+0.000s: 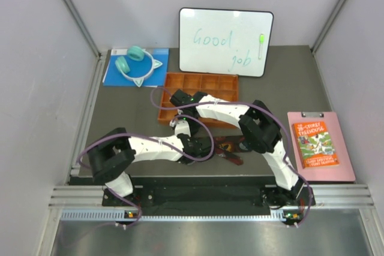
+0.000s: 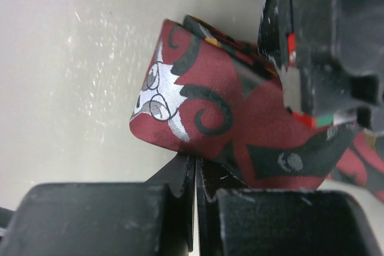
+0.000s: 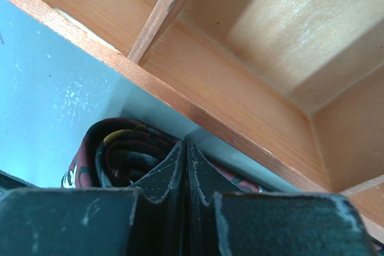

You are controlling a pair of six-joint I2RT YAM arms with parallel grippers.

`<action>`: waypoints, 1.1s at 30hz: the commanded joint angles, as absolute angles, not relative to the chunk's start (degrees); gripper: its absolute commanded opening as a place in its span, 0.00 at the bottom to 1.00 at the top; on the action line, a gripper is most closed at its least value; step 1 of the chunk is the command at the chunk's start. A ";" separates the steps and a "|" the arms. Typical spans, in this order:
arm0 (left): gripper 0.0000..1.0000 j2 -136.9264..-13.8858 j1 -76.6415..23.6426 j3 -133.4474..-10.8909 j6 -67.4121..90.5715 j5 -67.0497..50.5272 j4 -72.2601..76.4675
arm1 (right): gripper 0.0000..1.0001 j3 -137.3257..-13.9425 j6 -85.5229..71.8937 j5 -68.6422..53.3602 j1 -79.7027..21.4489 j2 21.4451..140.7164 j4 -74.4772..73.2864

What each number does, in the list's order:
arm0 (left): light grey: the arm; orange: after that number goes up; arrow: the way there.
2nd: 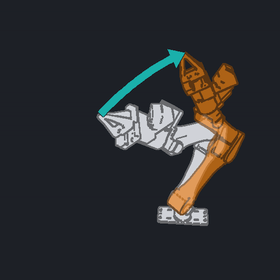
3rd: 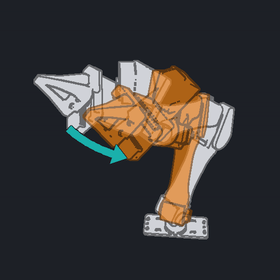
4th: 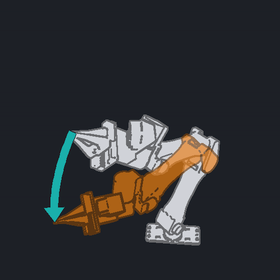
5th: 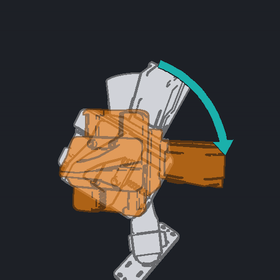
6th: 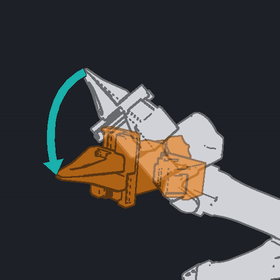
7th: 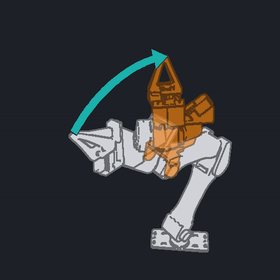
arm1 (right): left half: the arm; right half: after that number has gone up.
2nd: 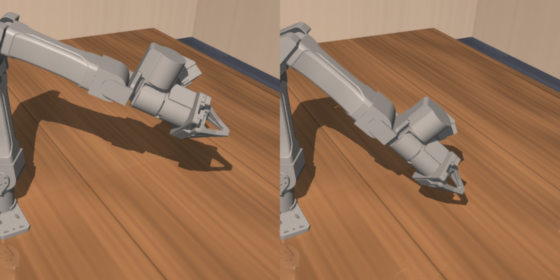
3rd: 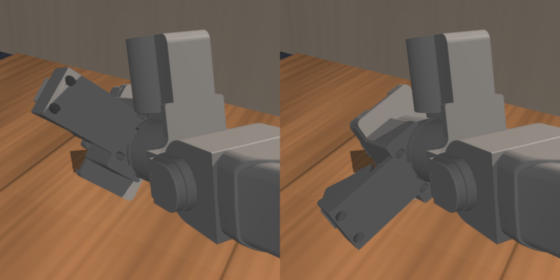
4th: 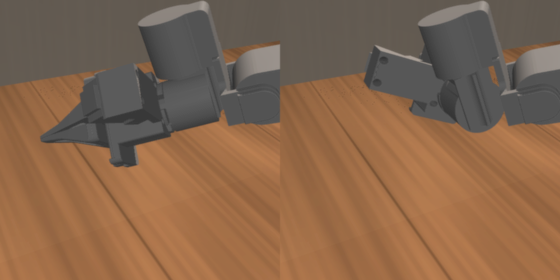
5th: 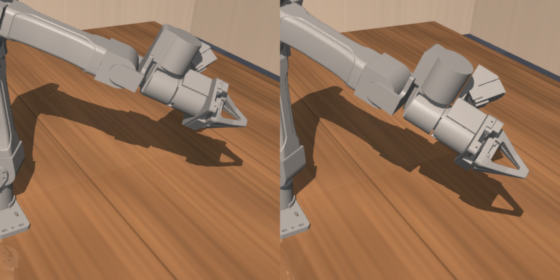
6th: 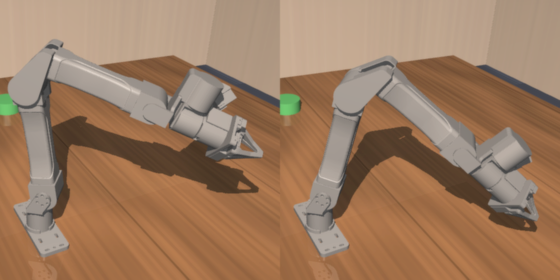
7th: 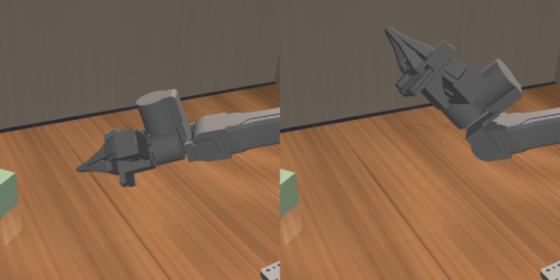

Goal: Roll the ties
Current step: Roll the tie at the center of the board.

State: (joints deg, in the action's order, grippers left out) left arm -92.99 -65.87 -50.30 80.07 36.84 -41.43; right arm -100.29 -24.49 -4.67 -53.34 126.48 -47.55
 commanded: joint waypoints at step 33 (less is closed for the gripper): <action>0.34 -90.53 -71.54 -58.45 85.16 42.37 -50.53 | 0.15 -112.05 -21.27 -5.80 -50.10 124.98 -54.75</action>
State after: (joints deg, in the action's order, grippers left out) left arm -94.02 -69.80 -56.77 82.74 42.85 -45.71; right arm -107.15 -22.52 -5.89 -51.20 127.17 -51.96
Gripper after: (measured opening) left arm 0.342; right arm 0.144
